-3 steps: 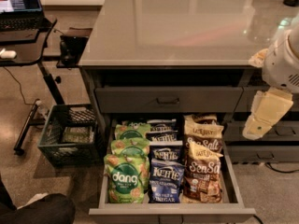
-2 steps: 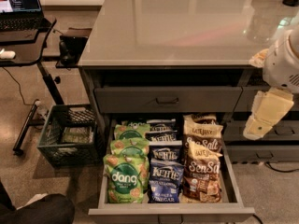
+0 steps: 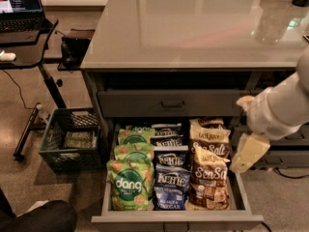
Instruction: Pick blue chip bag from middle drawer and place on counter
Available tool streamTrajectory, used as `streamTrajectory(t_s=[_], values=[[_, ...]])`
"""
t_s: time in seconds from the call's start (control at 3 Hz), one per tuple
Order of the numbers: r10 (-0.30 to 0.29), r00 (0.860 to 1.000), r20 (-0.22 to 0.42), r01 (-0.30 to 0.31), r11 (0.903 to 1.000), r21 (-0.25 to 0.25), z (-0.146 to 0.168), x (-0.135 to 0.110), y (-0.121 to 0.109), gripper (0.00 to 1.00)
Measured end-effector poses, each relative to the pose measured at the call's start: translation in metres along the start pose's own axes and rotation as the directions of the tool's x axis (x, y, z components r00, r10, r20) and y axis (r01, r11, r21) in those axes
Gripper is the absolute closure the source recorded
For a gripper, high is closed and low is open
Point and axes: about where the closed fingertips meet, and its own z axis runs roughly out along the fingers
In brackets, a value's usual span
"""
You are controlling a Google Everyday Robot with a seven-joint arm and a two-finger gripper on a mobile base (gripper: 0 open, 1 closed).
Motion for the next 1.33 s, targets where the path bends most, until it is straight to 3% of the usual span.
streamTrajectory(t_s=[0.33, 1.0, 1.33], values=[[-0.023, 0.998, 0.053, 0.023, 0.9997, 0.007, 0.057, 0.004, 0.0, 0.0], [-0.019, 0.998, 0.065, 0.017, 0.9995, 0.028, 0.074, 0.009, 0.001, 0.0], [-0.043, 0.997, 0.06, 0.042, 0.9989, 0.019, 0.114, 0.017, 0.002, 0.0]])
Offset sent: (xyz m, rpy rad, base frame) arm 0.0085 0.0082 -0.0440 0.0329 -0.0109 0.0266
